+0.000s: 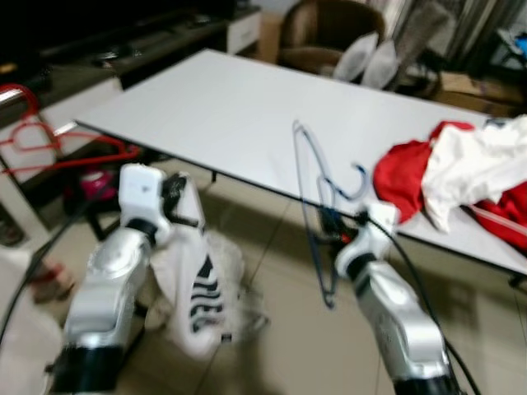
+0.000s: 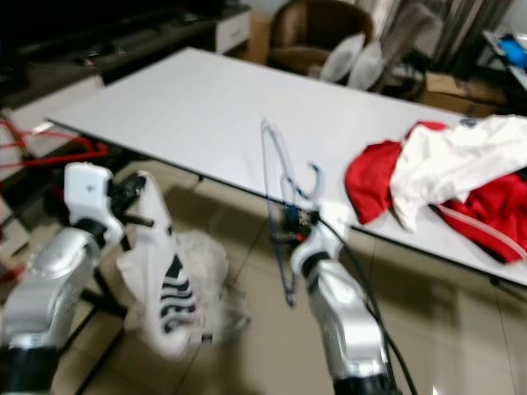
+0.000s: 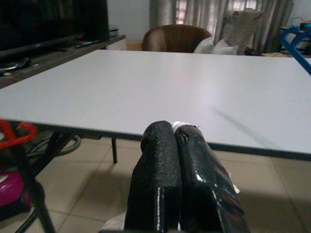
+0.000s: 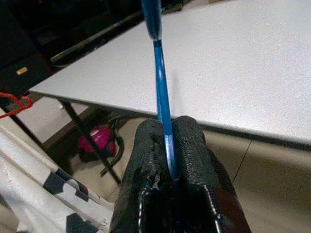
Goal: Hang hanger
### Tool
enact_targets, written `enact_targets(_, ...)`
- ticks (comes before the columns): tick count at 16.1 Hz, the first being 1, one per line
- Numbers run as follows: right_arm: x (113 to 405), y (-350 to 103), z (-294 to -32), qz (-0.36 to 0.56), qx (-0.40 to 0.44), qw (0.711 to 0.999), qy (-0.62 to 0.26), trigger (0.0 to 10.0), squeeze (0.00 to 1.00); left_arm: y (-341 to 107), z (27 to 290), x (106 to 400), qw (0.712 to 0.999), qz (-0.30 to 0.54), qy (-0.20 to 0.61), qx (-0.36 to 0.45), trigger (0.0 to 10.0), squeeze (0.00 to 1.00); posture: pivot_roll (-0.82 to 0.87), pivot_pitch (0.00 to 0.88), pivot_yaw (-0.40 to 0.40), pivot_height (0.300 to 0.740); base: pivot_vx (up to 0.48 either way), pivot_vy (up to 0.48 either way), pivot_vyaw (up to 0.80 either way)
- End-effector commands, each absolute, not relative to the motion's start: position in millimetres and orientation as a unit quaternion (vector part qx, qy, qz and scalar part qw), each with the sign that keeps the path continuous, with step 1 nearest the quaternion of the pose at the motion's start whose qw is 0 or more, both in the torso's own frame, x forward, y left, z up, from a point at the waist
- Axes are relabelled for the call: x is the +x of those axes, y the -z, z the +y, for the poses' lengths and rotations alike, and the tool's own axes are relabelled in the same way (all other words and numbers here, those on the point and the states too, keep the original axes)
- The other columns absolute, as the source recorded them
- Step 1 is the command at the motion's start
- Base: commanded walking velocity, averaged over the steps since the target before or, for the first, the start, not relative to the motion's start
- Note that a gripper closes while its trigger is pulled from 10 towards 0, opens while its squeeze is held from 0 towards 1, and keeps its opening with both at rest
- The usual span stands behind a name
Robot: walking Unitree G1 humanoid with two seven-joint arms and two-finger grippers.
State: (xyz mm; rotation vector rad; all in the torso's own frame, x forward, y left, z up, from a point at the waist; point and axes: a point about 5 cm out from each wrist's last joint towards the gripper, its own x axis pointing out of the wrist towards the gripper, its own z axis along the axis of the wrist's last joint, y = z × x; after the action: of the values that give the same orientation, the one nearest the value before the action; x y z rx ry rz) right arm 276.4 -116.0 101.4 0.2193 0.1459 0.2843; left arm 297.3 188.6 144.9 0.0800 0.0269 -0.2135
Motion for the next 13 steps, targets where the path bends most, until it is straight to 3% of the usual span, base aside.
enact_targets(1,276.3,-101.8,-130.1,0.064,0.09,0.986,-0.121,10.0,0.0,-148.6,179.2,298.3,0.991,0.002,0.126,0.037,10.0,0.0,0.0,0.0,-0.034,0.74,0.356,0.0,0.0)
enact_targets(13,277.2,-100.9,-131.5,0.072,0.108,0.985,-0.11,10.0,0.0,-142.1,181.2,298.6,0.992,0.008,0.122,0.035,10.0,0.0,0.0,0.0,-0.044,0.74,0.354,0.0,0.0)
